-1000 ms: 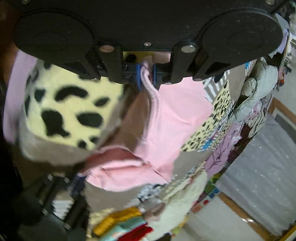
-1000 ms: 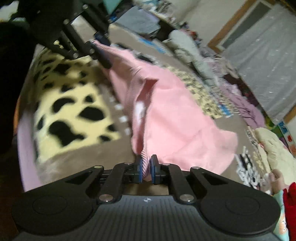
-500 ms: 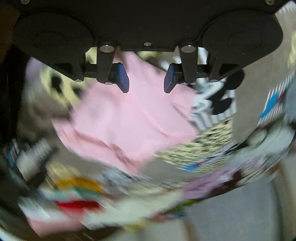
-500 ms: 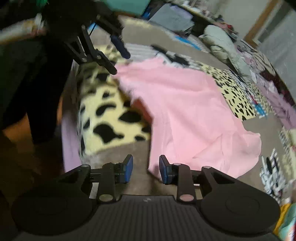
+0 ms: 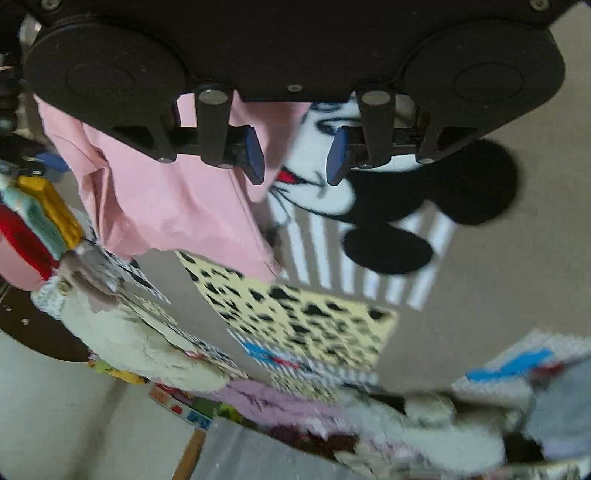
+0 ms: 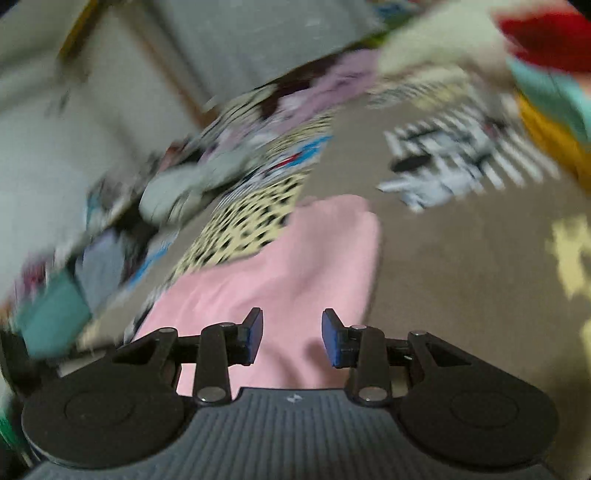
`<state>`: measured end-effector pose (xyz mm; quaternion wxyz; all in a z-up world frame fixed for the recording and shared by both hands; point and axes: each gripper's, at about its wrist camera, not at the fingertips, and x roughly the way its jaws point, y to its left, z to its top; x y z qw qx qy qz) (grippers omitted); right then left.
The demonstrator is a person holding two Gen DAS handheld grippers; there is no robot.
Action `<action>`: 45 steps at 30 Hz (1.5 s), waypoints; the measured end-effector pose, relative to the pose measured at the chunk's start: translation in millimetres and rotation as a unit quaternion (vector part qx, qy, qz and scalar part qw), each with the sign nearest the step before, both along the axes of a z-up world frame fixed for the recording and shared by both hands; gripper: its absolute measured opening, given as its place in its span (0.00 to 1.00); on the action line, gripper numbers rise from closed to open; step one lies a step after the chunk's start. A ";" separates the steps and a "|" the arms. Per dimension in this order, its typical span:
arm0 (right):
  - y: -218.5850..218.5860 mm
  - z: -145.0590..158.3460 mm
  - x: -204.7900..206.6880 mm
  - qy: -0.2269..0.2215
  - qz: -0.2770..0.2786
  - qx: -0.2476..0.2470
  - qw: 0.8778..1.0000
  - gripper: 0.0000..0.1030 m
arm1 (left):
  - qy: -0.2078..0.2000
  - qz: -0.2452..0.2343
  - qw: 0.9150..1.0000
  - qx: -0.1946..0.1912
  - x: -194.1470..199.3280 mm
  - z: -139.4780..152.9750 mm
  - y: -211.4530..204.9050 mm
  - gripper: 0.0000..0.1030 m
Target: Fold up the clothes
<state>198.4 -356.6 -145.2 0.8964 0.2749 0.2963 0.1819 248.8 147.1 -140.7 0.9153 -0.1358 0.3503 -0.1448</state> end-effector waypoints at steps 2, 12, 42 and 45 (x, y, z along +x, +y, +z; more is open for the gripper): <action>-7.0 -24.3 14.5 0.013 -0.022 0.045 0.999 0.42 | 0.006 -0.025 1.000 0.004 8.4 -5.6 -7.3 0.34; -1.8 -46.5 36.6 0.009 -0.019 0.083 0.996 0.51 | -0.038 -0.053 0.996 0.057 -0.9 2.1 -32.7 0.01; -6.8 -45.8 41.1 -0.008 -0.026 0.090 0.996 0.55 | -0.020 0.136 0.990 -0.041 -24.2 8.0 49.2 0.33; -5.9 -46.3 41.8 -0.008 -0.024 0.087 0.996 0.55 | 0.005 0.103 0.994 -0.025 -7.8 -0.2 36.9 0.33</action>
